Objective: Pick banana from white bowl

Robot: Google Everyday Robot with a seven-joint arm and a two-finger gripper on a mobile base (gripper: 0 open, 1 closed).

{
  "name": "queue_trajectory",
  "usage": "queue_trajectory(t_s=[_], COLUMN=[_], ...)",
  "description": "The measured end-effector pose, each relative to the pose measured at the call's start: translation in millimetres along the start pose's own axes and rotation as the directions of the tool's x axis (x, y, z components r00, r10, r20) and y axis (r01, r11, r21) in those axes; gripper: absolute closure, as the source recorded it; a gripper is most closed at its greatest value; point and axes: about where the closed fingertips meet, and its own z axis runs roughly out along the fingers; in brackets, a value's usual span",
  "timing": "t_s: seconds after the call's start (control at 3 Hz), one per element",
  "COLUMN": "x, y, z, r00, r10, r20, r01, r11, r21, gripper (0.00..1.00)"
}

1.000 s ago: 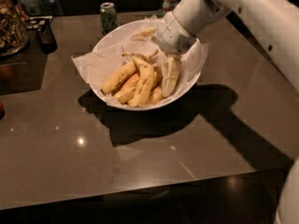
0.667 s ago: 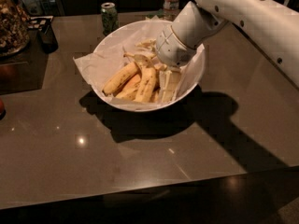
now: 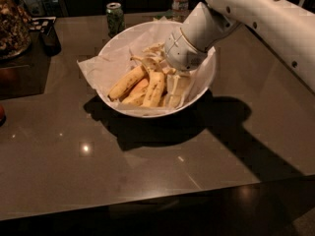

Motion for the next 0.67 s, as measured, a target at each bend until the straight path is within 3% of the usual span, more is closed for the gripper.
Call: queue_trajectory(t_s=[0.67], x=[0.0], y=[0.0], z=[0.1], r00=[1.0], r10=[0.0], r20=[0.0], r01=[0.0], r11=[1.0], r21=[0.0], gripper=[0.65])
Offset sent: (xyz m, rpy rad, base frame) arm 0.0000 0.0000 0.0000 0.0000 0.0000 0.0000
